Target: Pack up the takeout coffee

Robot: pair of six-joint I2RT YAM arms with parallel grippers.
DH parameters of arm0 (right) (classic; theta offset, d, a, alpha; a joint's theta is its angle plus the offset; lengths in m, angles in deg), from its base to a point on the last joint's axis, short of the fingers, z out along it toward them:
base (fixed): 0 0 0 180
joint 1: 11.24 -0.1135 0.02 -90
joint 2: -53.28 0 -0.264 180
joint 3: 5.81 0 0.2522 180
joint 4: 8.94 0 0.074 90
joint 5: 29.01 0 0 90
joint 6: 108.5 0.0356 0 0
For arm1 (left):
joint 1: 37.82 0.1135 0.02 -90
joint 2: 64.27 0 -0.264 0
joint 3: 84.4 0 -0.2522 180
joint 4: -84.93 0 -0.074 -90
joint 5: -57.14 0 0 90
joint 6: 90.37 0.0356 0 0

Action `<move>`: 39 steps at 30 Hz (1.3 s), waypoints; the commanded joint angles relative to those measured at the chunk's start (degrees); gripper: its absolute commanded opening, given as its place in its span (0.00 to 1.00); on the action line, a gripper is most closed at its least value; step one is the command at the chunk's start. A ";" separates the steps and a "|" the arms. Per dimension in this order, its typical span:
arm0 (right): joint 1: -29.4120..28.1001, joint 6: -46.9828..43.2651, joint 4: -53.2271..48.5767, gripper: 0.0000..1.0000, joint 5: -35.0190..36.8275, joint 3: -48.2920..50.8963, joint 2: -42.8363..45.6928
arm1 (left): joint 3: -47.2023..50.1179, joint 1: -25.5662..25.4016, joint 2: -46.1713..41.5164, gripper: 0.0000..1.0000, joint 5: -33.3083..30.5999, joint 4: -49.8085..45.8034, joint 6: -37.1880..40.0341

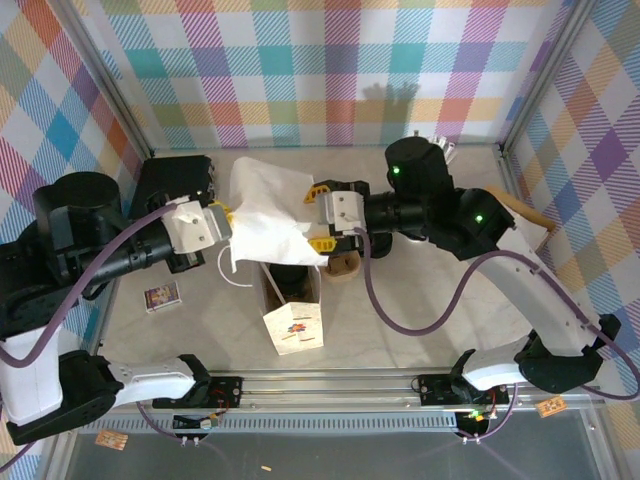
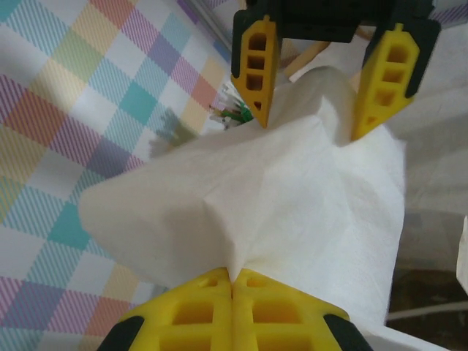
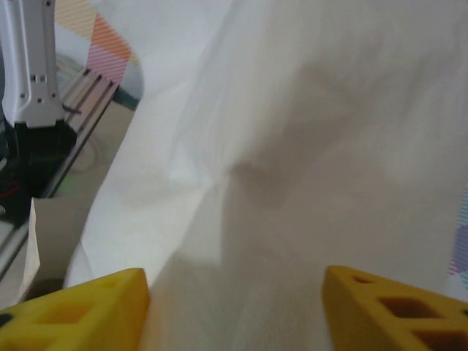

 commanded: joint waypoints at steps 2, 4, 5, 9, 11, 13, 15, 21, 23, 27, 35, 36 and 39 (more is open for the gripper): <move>-1.37 -0.98 -0.95 0.70 0.82 -2.24 -1.24 | -0.60 -0.55 1.00 0.00 -4.25 -7.97 4.92; -2.95 -1.04 -3.59 0.73 1.73 -5.82 -3.37 | -0.98 -0.70 1.29 0.00 -4.84 -8.39 5.19; -3.95 -1.00 -4.98 0.74 2.32 -7.70 -4.58 | -1.02 -0.64 1.49 0.00 -5.26 -8.69 5.34; -8.80 2.10 -7.69 0.80 5.37 -15.42 -10.35 | 0.83 -0.92 1.61 0.00 -7.01 -8.87 6.19; -11.32 3.67 -6.61 0.83 8.23 -16.59 -12.50 | 1.18 -1.06 1.65 0.00 -7.33 -8.65 6.26; -13.01 5.63 -4.64 0.83 10.76 -16.58 -14.24 | 1.57 -1.15 1.76 0.00 -7.81 -8.14 6.10; -13.92 8.00 -3.24 0.83 12.33 -17.01 -15.68 | 1.88 -1.40 1.99 0.00 -8.59 -8.02 6.31; -14.94 15.35 -1.71 0.78 20.80 -18.32 -19.10 | 2.88 -2.13 1.93 0.00 -10.58 -6.73 6.18; -15.02 17.98 -0.91 0.75 24.57 -18.72 -20.04 | 3.33 -2.30 1.80 0.00 -10.50 -6.99 6.29; -15.12 21.93 -2.96 0.54 27.27 -22.01 -22.05 | 5.06 -2.61 1.53 0.00 -10.22 -7.06 6.34; -15.11 26.16 -2.64 0.03 23.22 -15.06 -17.59 | 6.40 -2.83 0.73 0.25 -11.41 -2.11 5.78; -15.11 26.87 -0.67 0.00 23.11 -12.12 -16.17 | 7.09 -2.87 0.00 0.53 -11.76 -0.01 5.62; -15.11 28.90 7.74 0.00 21.84 -1.94 -11.16 | 11.54 -2.88 -4.12 0.98 -12.60 9.86 4.24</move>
